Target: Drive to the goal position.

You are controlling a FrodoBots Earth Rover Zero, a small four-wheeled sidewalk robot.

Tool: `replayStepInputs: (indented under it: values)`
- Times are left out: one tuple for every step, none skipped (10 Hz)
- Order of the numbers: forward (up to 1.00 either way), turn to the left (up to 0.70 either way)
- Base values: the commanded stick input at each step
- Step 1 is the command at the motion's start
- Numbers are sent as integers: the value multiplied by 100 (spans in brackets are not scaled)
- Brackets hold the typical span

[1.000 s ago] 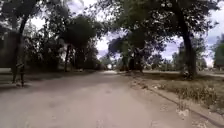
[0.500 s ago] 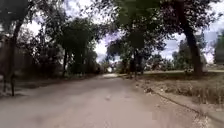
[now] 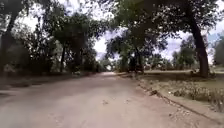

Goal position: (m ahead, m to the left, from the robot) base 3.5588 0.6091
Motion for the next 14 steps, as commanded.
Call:
replayStepInputs:
  values:
    - [85, 0]
    - [85, 0]
    - [85, 0]
    - [85, 0]
    - [85, 0]
    - [85, 0]
    - [85, 0]
    - [85, 0]
    - [85, 0]
    - [85, 0]
    - [85, 0]
    - [85, 0]
    - [85, 0]
    - [85, 0]
